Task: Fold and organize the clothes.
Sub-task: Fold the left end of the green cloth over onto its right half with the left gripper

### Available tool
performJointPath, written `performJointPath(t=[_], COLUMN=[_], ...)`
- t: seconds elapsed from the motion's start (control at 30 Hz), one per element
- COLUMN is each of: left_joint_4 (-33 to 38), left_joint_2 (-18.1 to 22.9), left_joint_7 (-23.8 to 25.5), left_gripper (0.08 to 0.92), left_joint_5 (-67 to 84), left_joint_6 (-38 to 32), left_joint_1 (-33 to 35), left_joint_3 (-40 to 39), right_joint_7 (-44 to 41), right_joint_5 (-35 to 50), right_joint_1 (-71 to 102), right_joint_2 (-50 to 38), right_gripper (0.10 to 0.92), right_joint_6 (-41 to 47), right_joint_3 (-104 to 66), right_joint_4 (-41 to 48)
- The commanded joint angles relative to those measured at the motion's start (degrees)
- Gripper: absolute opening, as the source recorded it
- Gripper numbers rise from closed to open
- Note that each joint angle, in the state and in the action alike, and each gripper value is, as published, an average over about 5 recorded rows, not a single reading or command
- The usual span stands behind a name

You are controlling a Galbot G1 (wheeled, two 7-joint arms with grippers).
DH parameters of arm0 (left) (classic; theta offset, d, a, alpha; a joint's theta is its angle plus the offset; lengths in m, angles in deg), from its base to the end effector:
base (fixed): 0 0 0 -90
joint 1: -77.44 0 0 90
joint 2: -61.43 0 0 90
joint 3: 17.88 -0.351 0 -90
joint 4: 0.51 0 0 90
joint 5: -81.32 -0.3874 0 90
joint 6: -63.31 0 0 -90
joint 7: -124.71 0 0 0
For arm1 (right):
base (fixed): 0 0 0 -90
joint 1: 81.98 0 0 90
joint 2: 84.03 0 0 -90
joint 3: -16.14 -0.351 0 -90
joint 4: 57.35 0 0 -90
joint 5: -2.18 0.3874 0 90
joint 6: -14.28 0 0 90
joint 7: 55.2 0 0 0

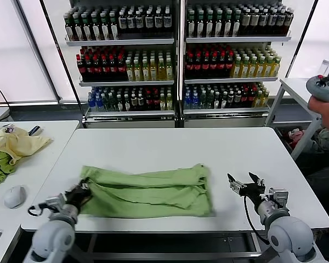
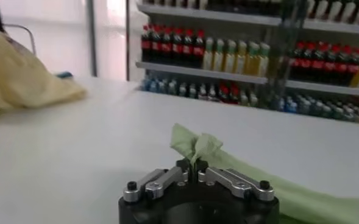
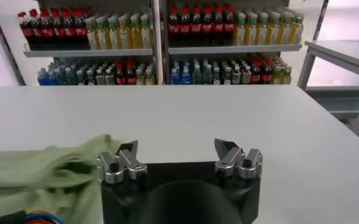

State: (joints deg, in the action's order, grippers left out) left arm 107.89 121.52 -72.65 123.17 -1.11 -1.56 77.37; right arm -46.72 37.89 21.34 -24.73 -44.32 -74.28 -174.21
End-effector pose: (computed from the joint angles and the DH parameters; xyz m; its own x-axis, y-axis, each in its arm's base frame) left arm 0.3247 0.1432 -0.2480 -0.9284 -0.1359 0.3458 -0.1785 0.9794 -0.0943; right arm 0.3017 -0.0920 -0.2256 -0.9219 -0.1144 0.3701 -0.1086 0.9934 0.0365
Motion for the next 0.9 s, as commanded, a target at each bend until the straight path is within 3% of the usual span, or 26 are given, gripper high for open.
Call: performJointPath(t=[0.03,0.23,0.37,0.6,0.9], left_joint_4=[2.58,12.31,13.95,9.16,1.69], left_joint_2=[-9.44,-1.57,3.82,10.04,13.72], left_joint_7=[-0.14,-2.12,-3.21,-5.75,-8.23], left_gripper=[0.120,0.120,0.120,0.120,0.120], left_joint_5=[23.51,30.21,29.94,28.41,23.80], left_joint_6=[4.41,6.13,6.11,6.22,6.03], left_joint_1=[-4.02,-4.37,-5.53,-10.79,-16.28], left_joint_3=[11.38,1.85,-5.29,-15.51,-25.78], right_joint_7=[-0.04,-0.01,0.00,-0.10,-0.22], right_joint_5=[0.17,0.07,-0.12,-0.17,-0.15], right_joint_1=[0.18,0.08,0.12,0.76,1.38], right_joint_2=[-0.10,-0.36,-0.47,-0.83,-0.55], right_gripper=[0.823,0.823,0.823,0.823,0.823], right_joint_6=[-0.07,-0.11,-0.10,-0.22,-0.52], right_joint_3=[-0.21,-0.08,0.18,-0.37,-1.06], right_joint_4=[-0.10,0.15,0.02,-0.18,-0.30])
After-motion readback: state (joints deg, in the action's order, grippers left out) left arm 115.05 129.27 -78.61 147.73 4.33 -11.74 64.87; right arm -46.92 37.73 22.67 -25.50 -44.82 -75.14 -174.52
